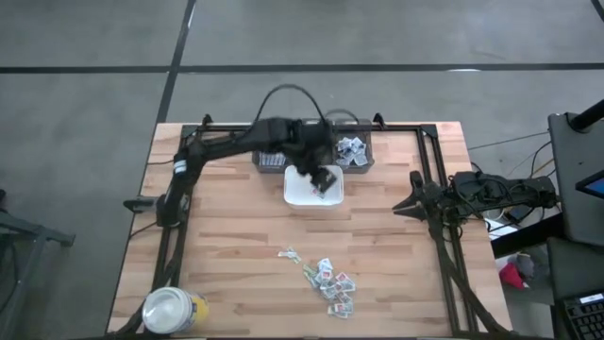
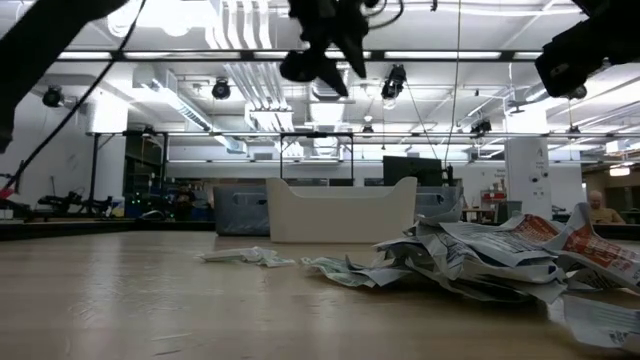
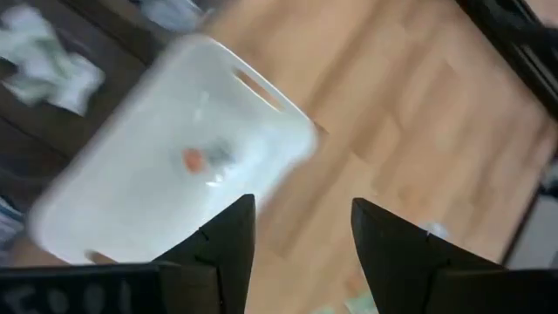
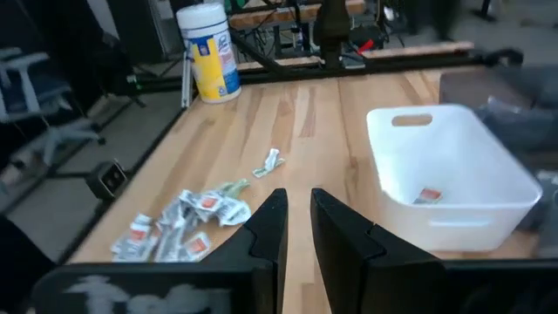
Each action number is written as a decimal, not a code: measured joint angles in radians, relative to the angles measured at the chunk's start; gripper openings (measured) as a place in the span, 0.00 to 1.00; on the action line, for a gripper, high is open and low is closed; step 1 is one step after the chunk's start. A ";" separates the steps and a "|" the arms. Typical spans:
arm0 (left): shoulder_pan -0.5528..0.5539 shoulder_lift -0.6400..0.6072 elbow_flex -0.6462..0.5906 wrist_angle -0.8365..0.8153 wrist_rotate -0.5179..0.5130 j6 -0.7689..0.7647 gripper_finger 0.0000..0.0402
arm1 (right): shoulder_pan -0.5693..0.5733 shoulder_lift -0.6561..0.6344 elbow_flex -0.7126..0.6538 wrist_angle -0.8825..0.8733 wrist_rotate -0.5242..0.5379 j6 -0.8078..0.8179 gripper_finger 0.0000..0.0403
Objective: Pick & Place First Aid Supplies
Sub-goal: Put the green band aid into the middle black bin
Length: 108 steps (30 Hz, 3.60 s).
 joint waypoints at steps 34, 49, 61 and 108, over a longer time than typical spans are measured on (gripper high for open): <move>-0.455 -0.017 -0.700 0.131 -0.068 -0.175 0.45 | 0.000 0.022 0.000 0.001 0.002 -0.052 0.13; -0.466 -0.021 -0.722 0.174 -0.098 -0.133 0.45 | 0.000 0.026 0.000 0.000 0.027 -0.052 0.13; -0.517 -0.022 -0.727 0.247 -0.176 -0.045 0.45 | 0.000 0.026 0.000 0.000 0.030 -0.052 0.13; -0.507 -0.061 -0.842 0.345 -0.093 -0.024 0.01 | 0.000 0.026 0.000 0.000 0.030 -0.052 0.13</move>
